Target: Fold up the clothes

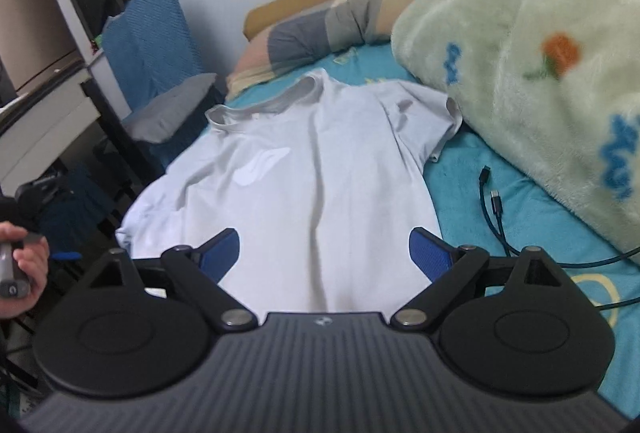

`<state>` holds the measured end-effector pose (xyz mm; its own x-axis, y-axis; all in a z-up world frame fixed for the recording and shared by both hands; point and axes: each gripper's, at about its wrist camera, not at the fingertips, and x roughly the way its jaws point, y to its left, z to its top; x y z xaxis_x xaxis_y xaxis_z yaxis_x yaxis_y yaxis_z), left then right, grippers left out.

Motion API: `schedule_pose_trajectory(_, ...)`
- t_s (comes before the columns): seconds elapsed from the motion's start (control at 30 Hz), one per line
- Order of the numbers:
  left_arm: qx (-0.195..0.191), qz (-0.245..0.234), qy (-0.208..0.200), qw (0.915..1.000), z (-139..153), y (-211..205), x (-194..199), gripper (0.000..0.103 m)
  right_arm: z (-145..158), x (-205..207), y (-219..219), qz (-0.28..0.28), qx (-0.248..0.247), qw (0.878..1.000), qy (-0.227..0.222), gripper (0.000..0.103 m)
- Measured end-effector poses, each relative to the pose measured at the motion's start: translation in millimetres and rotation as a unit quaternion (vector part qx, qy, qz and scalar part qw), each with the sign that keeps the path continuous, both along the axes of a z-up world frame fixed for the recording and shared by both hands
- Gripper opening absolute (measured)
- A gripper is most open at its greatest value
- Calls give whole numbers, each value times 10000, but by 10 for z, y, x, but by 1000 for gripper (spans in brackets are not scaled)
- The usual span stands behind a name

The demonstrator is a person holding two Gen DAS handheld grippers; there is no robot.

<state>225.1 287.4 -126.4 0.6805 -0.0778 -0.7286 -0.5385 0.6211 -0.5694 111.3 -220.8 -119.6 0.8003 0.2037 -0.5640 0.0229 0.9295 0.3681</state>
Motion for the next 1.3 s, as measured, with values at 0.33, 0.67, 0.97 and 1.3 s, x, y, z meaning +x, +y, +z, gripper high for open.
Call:
schedule_pose_trajectory(0.33,398,-162,-131,9990,-454,-258,444,85,-417,356,-66,-222,102,9989,406,93)
schedule_pose_trajectory(0.67,1848,-723,-249,9798,-129,-466,1290,5,-547,463,-62,-252,-24,9992,298,93)
schedule_pose_trajectory(0.97,3262,-615,298,9428,-103,-392,1569,22,-674,615,-85,-318,-125,9990,293,93)
schedule_pose_trajectory(1.3,2893,-1685,-19,9423,447,-690,206,82,-518,563,-25,-217,-422,9987,-157,93)
